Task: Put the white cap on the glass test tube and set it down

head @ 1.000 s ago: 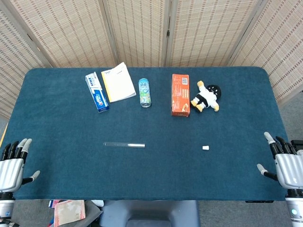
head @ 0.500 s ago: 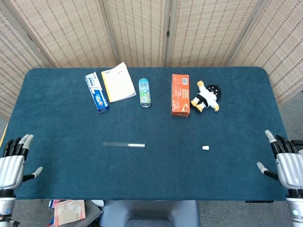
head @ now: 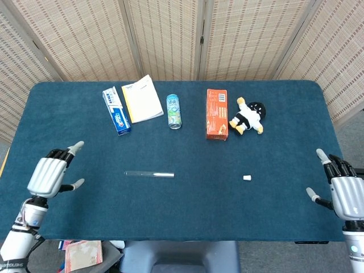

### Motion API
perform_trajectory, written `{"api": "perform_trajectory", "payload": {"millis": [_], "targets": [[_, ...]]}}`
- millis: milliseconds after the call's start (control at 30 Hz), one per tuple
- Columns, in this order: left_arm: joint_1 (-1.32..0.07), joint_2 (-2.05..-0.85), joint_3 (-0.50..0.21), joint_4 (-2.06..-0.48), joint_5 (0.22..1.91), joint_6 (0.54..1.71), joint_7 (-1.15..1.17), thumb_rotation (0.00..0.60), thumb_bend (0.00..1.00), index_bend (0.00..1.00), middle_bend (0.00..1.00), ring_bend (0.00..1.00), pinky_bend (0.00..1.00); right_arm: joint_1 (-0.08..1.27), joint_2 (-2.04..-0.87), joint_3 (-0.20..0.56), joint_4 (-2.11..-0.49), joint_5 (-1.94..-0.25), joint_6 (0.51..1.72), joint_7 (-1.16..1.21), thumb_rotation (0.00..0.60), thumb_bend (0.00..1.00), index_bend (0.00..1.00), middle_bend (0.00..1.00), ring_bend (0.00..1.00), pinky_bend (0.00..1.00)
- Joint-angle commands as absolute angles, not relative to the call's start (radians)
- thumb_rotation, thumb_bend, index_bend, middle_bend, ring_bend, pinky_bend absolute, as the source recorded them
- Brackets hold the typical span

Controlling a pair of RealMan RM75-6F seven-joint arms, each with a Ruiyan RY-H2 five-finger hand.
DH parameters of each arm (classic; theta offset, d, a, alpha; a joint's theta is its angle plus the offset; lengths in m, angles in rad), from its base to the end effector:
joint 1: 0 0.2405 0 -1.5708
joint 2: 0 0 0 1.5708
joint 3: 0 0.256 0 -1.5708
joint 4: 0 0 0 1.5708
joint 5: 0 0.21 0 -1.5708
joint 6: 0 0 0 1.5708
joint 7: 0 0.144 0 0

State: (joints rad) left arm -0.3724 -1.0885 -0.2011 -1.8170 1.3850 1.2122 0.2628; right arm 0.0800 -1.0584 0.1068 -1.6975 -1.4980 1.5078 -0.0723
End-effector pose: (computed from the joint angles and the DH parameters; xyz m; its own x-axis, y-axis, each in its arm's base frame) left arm -0.2108 0.2772 0.1398 0.4651 0.0211 0.8850 0.8611 -0.2429 -0.4467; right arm -0.2929 -0.1898 0.1814 0.4333 0.0735 0.8983 -0.9003 -0.0101 0.4351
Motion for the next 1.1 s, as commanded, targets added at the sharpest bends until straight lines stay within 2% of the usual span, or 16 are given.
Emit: {"api": "perform_trajectory", "payload": {"millis": [33, 167, 267, 367, 700, 933, 1100], "targets": [[-0.463, -1.115, -0.235, -1.831, 1.333, 1.114, 0.303, 0.600, 0.15, 0.14, 0.36, 0.44, 0.43, 0.085, -1.056, 0.111, -1.697, -1.497, 1.504, -0.070, 0.600, 0.20, 0.05, 0.20, 0.13, 0.17], [-0.548, -1.179, -0.251, -1.811, 1.286, 1.035, 0.345, 0.600, 0.15, 0.19, 0.50, 0.57, 0.59, 0.093, -1.054, 0.113, -1.694, -1.496, 1.495, -0.067, 0.600, 0.20, 0.05, 0.20, 0.13, 0.17], [-0.607, -1.244, -0.254, -1.766, 1.249, 0.991, 0.390, 0.600, 0.15, 0.22, 0.55, 0.62, 0.71, 0.096, -1.052, 0.112, -1.692, -1.494, 1.490, -0.063, 0.600, 0.20, 0.05, 0.20, 0.13, 0.17], [-0.657, -1.304, -0.248, -1.725, 1.196, 0.957, 0.460, 0.600, 0.15, 0.23, 0.60, 0.66, 0.78, 0.095, -1.049, 0.111, -1.690, -1.492, 1.489, -0.058, 0.600, 0.20, 0.05, 0.20, 0.13, 0.17], [-0.784, -1.480, -0.208, -1.603, 0.977, 0.898, 0.652, 0.600, 0.15, 0.25, 0.71, 0.74, 0.85, 0.091, -1.049, 0.103, -1.671, -1.482, 1.481, -0.031, 0.600, 0.20, 0.05, 0.20, 0.13, 0.17], [-0.841, -1.573, -0.198, -1.512, 0.876, 0.897, 0.698, 0.600, 0.15, 0.33, 0.89, 0.92, 0.98, 0.086, -1.044, 0.099, -1.665, -1.477, 1.483, -0.018, 0.600, 0.19, 0.05, 0.20, 0.13, 0.17], [-0.868, -1.604, -0.191, -1.465, 0.816, 0.889, 0.713, 0.600, 0.15, 0.36, 0.96, 0.99, 1.00, 0.081, -1.045, 0.098, -1.658, -1.469, 1.485, -0.009, 0.600, 0.19, 0.05, 0.20, 0.13, 0.17]]}}
